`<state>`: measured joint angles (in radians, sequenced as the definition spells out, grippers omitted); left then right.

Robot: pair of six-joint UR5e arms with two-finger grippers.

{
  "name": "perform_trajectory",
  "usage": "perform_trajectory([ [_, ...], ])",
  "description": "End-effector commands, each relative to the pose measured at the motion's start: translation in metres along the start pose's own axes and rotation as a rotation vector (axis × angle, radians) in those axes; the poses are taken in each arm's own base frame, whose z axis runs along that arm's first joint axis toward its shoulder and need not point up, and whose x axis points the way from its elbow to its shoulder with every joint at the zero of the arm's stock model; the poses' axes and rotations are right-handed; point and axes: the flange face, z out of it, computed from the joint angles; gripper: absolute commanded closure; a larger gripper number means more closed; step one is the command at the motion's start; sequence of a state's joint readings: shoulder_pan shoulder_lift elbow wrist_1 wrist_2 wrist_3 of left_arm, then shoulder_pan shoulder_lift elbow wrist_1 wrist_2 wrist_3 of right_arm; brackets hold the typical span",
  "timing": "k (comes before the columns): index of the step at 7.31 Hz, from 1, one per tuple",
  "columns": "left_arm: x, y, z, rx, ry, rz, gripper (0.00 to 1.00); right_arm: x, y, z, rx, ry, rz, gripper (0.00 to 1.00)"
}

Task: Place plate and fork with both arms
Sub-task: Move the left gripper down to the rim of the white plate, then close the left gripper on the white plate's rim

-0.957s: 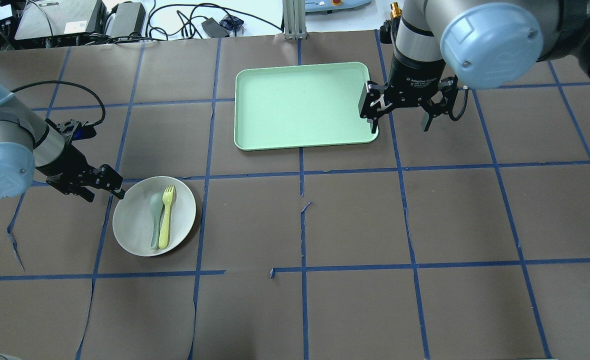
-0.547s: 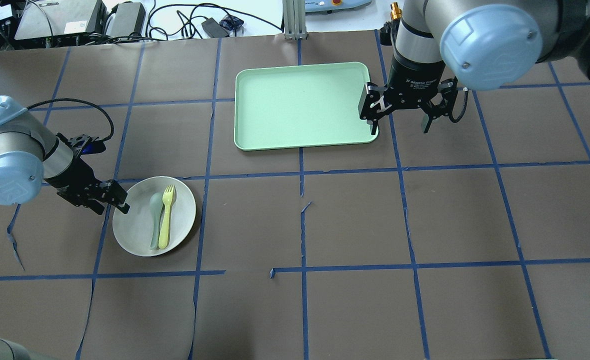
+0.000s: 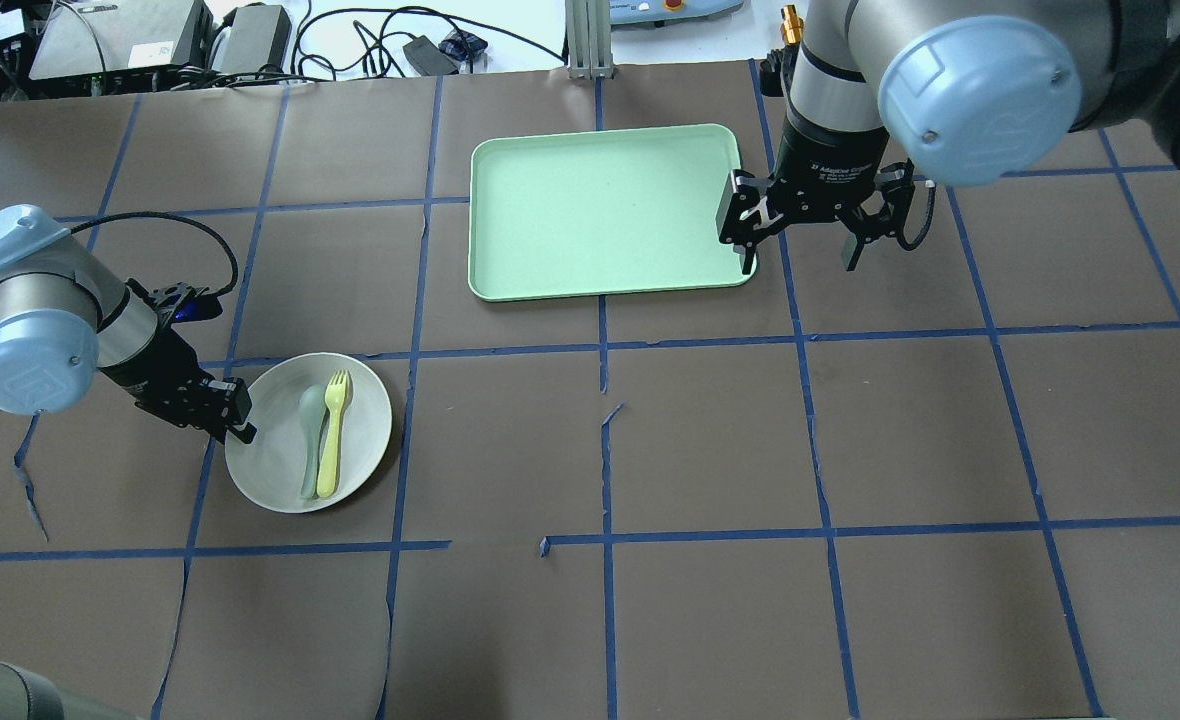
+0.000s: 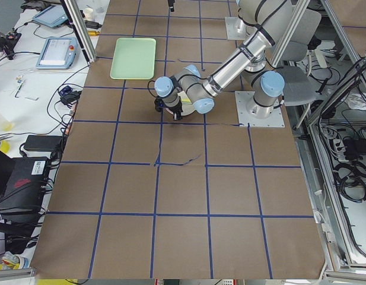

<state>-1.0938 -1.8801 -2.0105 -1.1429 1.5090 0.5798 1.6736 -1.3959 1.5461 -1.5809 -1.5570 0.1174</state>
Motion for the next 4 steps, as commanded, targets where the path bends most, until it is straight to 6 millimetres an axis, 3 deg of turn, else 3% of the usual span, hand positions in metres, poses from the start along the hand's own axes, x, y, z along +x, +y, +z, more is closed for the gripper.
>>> perform_trajectory([
  [1,-0.001,-0.002,0.002,-0.005,0.000,-0.008,0.95,0.000,0.000,0.000,0.001,0.000,-0.001,0.00],
  [2,-0.003,-0.003,-0.002,0.000,-0.006,-0.007,1.00,0.000,0.000,0.000,0.001,0.001,-0.001,0.00],
  [4,-0.004,-0.007,-0.022,0.009,-0.021,-0.010,1.00,0.000,-0.001,-0.001,0.010,0.000,-0.007,0.00],
])
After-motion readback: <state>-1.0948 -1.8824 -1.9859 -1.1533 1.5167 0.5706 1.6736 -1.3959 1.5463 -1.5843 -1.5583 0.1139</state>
